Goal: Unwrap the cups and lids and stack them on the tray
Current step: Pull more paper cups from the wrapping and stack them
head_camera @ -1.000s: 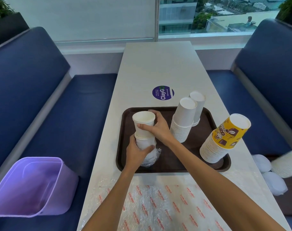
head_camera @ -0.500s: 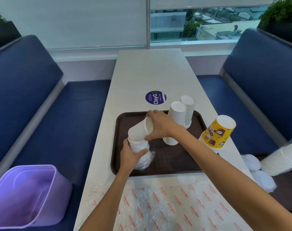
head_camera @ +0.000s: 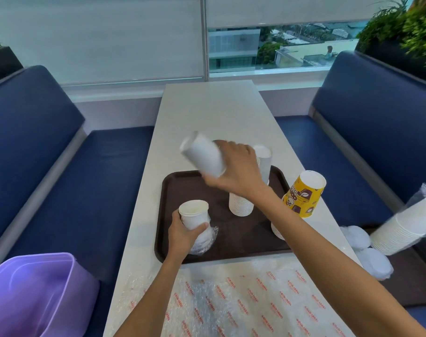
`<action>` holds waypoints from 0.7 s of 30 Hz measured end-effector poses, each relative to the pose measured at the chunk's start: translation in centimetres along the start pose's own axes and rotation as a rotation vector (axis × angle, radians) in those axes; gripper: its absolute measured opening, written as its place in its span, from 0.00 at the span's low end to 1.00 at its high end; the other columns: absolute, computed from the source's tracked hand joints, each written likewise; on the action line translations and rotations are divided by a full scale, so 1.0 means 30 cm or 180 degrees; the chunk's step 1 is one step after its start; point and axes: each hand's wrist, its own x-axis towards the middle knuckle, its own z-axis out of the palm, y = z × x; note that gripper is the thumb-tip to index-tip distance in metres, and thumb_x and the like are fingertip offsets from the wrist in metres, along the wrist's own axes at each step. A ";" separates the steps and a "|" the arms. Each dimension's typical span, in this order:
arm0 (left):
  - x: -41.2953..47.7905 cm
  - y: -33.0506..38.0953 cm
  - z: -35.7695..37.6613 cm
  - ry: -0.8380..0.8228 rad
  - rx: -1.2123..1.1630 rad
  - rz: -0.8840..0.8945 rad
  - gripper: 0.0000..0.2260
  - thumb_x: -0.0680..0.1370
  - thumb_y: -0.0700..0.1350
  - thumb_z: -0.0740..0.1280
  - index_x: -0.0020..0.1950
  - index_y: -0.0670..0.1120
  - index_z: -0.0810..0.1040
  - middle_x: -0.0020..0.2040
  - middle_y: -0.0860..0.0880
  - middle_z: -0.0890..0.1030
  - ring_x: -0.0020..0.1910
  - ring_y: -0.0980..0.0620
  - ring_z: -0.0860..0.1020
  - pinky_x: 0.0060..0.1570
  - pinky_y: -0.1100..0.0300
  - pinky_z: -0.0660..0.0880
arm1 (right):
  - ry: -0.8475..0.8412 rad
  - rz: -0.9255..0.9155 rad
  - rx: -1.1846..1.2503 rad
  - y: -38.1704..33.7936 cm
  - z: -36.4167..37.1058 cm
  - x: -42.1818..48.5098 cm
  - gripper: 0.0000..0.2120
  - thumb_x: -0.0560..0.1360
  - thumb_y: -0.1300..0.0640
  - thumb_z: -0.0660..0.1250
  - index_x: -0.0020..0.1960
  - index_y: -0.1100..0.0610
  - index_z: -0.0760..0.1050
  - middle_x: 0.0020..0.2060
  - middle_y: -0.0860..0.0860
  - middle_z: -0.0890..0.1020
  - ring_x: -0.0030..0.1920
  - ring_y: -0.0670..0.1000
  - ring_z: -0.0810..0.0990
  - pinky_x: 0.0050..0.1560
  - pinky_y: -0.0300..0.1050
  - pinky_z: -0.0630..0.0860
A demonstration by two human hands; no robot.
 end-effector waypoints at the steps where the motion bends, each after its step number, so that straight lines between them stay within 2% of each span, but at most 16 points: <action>1: 0.000 0.000 0.000 -0.0005 -0.0002 -0.0004 0.38 0.67 0.46 0.78 0.71 0.42 0.63 0.67 0.44 0.72 0.65 0.45 0.71 0.62 0.56 0.69 | 0.0348 0.0281 0.0345 0.013 -0.017 0.004 0.31 0.63 0.44 0.73 0.62 0.56 0.72 0.52 0.53 0.80 0.53 0.58 0.78 0.55 0.50 0.67; 4: -0.003 0.003 0.002 -0.0030 -0.0005 -0.0054 0.38 0.68 0.46 0.78 0.72 0.43 0.62 0.69 0.44 0.70 0.66 0.44 0.70 0.65 0.54 0.68 | 0.0812 0.1022 0.0968 0.065 -0.037 -0.002 0.35 0.64 0.42 0.73 0.65 0.58 0.69 0.54 0.55 0.80 0.53 0.57 0.78 0.55 0.54 0.74; 7: -0.002 0.005 0.004 -0.0029 0.0039 -0.0087 0.38 0.68 0.47 0.77 0.72 0.43 0.61 0.70 0.44 0.69 0.67 0.44 0.69 0.66 0.52 0.67 | 0.0747 0.1511 0.1085 0.124 -0.012 -0.022 0.37 0.66 0.43 0.75 0.68 0.58 0.65 0.59 0.54 0.77 0.58 0.55 0.77 0.60 0.55 0.75; 11: -0.002 0.005 0.004 -0.0044 0.0053 -0.0100 0.38 0.68 0.47 0.77 0.72 0.43 0.61 0.70 0.43 0.69 0.67 0.43 0.69 0.66 0.51 0.67 | 0.0477 0.1788 0.1149 0.176 0.037 -0.064 0.38 0.67 0.44 0.75 0.69 0.57 0.63 0.62 0.55 0.76 0.60 0.57 0.76 0.63 0.57 0.73; 13: -0.002 0.006 0.004 -0.0047 0.0064 -0.0100 0.38 0.68 0.47 0.77 0.72 0.43 0.61 0.70 0.43 0.69 0.67 0.43 0.69 0.66 0.51 0.67 | 0.0297 0.1812 0.1145 0.192 0.060 -0.082 0.38 0.67 0.44 0.75 0.69 0.57 0.61 0.62 0.55 0.76 0.62 0.58 0.75 0.65 0.60 0.71; 15: -0.004 0.006 0.004 -0.0049 0.0101 -0.0098 0.39 0.69 0.48 0.77 0.73 0.43 0.60 0.70 0.44 0.69 0.67 0.43 0.69 0.67 0.52 0.67 | 0.0334 0.1832 0.1106 0.193 0.074 -0.094 0.41 0.66 0.44 0.75 0.71 0.56 0.60 0.65 0.55 0.72 0.66 0.58 0.71 0.68 0.62 0.65; 17: -0.003 0.005 0.005 -0.0051 0.0123 -0.0108 0.39 0.69 0.48 0.77 0.73 0.43 0.60 0.70 0.44 0.68 0.68 0.44 0.68 0.67 0.52 0.67 | 0.0662 0.1799 0.1001 0.172 0.077 -0.095 0.44 0.65 0.42 0.75 0.73 0.56 0.58 0.71 0.56 0.66 0.72 0.58 0.63 0.72 0.62 0.58; 19: -0.002 0.005 0.005 -0.0054 0.0126 -0.0129 0.39 0.68 0.48 0.77 0.73 0.43 0.60 0.70 0.44 0.68 0.68 0.44 0.68 0.67 0.52 0.67 | 0.1089 0.1476 0.0821 0.133 0.078 -0.089 0.43 0.66 0.40 0.72 0.73 0.56 0.58 0.73 0.58 0.61 0.74 0.59 0.58 0.73 0.60 0.52; 21: -0.002 0.007 0.005 -0.0057 0.0103 -0.0126 0.39 0.68 0.48 0.77 0.72 0.43 0.60 0.70 0.43 0.69 0.68 0.43 0.68 0.67 0.52 0.67 | 0.1365 0.0910 0.0716 0.088 0.084 -0.086 0.38 0.68 0.42 0.69 0.71 0.54 0.59 0.72 0.59 0.62 0.73 0.57 0.59 0.72 0.56 0.54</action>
